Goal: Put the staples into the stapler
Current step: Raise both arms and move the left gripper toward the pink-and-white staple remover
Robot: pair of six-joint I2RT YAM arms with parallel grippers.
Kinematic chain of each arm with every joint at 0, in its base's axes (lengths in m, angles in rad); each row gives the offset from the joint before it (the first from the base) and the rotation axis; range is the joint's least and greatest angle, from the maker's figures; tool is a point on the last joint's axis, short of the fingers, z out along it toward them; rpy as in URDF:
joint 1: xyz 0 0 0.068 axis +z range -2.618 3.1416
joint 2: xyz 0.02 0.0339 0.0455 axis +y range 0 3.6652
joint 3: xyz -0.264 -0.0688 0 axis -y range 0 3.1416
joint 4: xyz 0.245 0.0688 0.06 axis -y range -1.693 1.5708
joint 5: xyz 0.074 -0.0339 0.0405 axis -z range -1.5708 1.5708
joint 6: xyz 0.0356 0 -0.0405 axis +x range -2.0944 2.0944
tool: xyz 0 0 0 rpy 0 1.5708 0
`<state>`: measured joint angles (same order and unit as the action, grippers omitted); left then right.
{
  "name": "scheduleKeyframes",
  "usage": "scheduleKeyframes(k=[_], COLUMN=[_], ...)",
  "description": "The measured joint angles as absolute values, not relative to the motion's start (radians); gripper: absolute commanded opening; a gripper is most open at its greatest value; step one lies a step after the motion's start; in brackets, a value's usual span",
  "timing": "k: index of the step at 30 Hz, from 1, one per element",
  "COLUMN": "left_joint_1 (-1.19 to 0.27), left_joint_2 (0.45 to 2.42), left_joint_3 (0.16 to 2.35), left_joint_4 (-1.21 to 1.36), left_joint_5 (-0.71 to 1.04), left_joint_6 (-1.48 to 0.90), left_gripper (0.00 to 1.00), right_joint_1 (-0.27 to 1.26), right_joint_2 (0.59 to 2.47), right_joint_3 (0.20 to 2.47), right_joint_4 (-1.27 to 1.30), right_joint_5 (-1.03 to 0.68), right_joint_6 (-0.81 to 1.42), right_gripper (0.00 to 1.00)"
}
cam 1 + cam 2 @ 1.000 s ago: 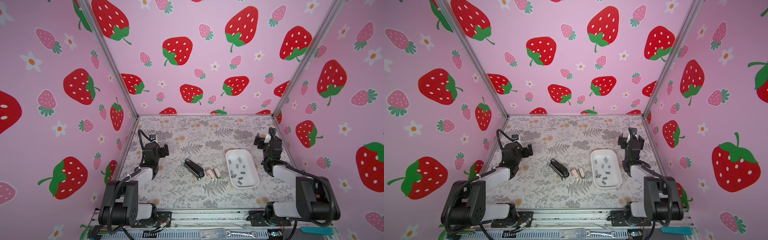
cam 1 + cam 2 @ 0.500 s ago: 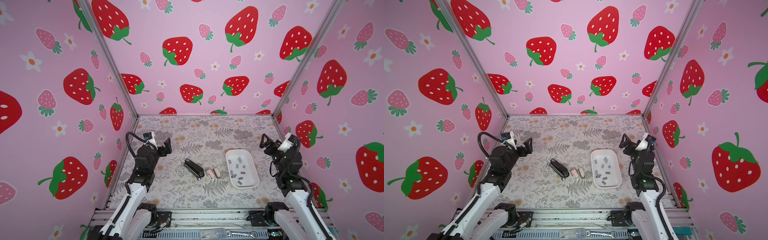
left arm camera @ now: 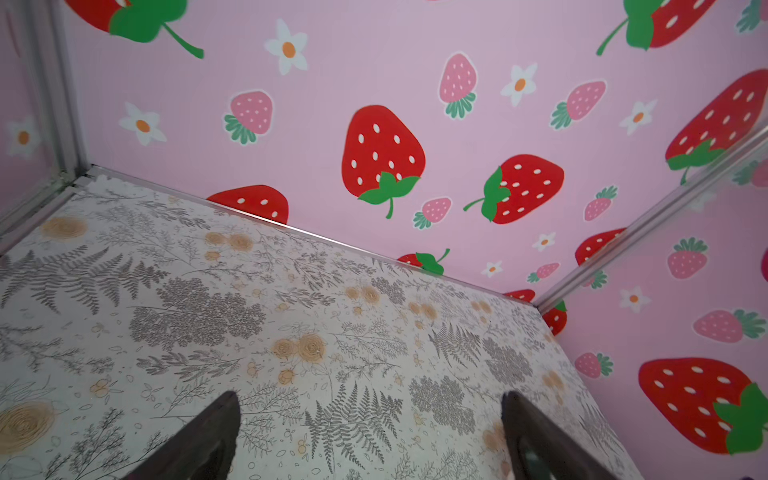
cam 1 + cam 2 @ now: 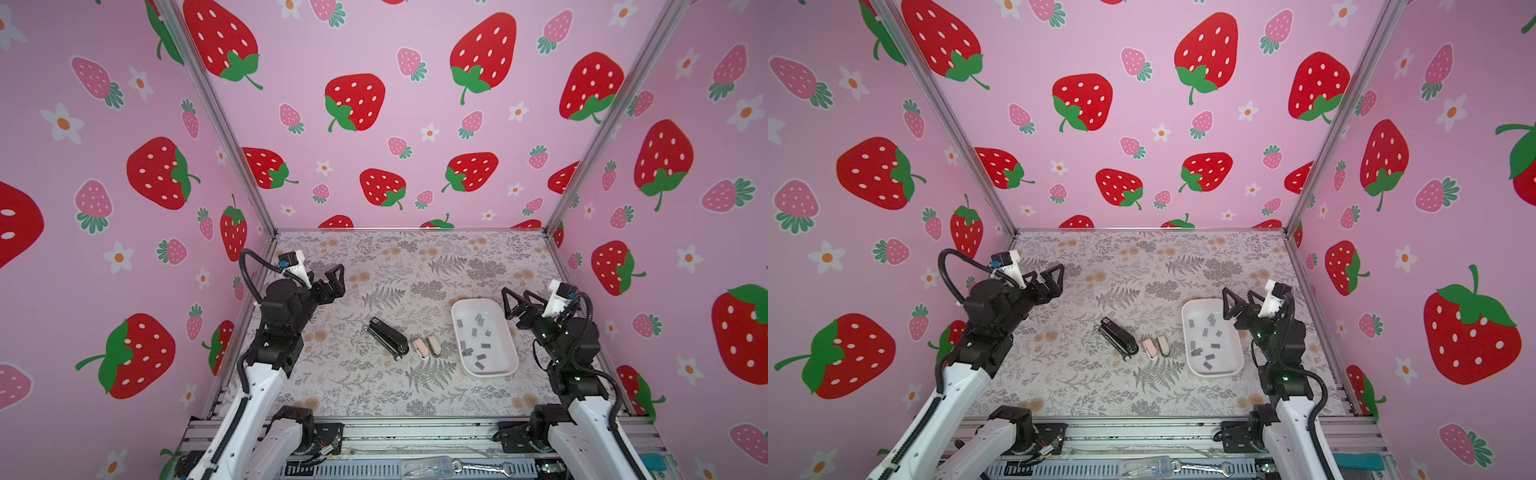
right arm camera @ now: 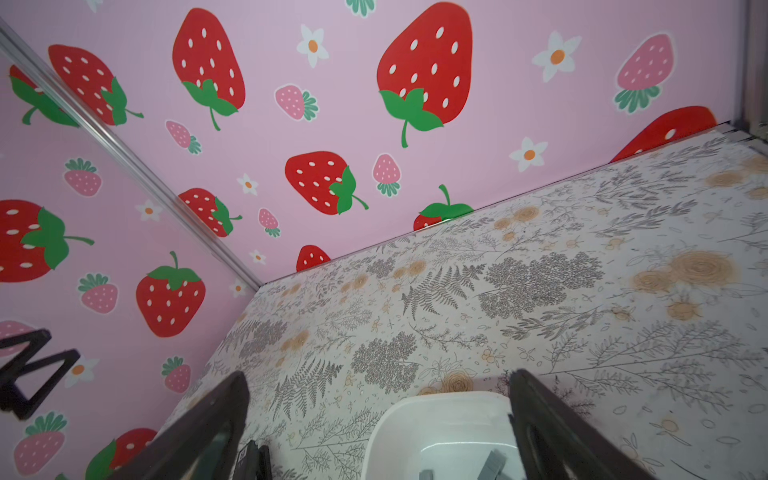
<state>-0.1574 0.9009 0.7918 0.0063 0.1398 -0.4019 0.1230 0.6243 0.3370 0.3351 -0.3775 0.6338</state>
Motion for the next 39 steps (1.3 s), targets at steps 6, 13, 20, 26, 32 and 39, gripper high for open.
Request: scheduleKeyframes(k=[6, 13, 20, 26, 32, 39], left_joint_1=[-0.476, -0.699, -0.703, -0.714, -0.792, -0.815], left_joint_2=[1.048, 1.182, 1.267, 1.358, 1.459, 1.592], left_joint_3=[0.899, 0.983, 1.055, 1.076, 1.126, 1.250], left_joint_4=[-0.025, -0.123, -0.197, -0.304, -0.374, -0.464], left_joint_5=[0.143, 0.187, 0.249, 0.312, 0.327, 0.379], left_joint_6=[-0.170, 0.124, 0.343, 0.502, 0.606, 0.638], left_gripper=[1.00, 0.93, 0.99, 0.93, 0.79, 0.75], right_joint_1=[0.179, 0.205, 0.205, 0.205, 0.205, 0.205], right_joint_2=[0.694, 0.656, 0.705, 0.743, 0.723, 0.710], right_joint_3=[0.322, 0.313, 0.313, 0.321, 0.321, 0.321], right_joint_4=[0.426, 0.407, 0.298, 0.259, 0.258, 0.258], right_joint_5=[-0.453, -0.397, -0.306, -0.300, -0.299, -0.270], right_joint_6=[0.603, 0.581, 0.579, 0.578, 0.577, 0.574], right_gripper=[0.99, 0.99, 0.99, 0.99, 0.99, 0.99])
